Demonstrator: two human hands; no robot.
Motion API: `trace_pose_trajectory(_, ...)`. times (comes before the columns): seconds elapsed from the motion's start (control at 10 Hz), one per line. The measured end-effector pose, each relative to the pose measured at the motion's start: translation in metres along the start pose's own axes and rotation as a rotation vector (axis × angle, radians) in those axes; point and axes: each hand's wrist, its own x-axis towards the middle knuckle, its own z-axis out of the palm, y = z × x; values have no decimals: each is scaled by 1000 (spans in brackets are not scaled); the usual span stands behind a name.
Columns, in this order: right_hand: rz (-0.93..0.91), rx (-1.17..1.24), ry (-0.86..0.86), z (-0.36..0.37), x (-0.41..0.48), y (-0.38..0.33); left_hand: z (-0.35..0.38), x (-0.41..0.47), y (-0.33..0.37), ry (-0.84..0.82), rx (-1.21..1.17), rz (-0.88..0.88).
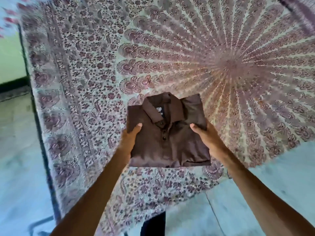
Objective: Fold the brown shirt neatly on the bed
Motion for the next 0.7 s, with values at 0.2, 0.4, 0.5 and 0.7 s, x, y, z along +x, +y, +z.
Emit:
trace_pose_trajectory(0.2, 22, 6, -87, 91, -90, 73, -121, -80, -82, 207, -39, 67)
trace_pose_trajectory(0.4, 21, -141, -175, 177, -136, 105, -210, -108, -149, 335, -95, 0)
trace_pose_trajectory(0.5, -13, -293, -185, 205, -144, 117, -242, -108, -179, 371, -63, -37)
trace_pose_trajectory(0.7, -184, -843, 153, 227, -155, 143, -282, -91, -206, 446, 282, 119)
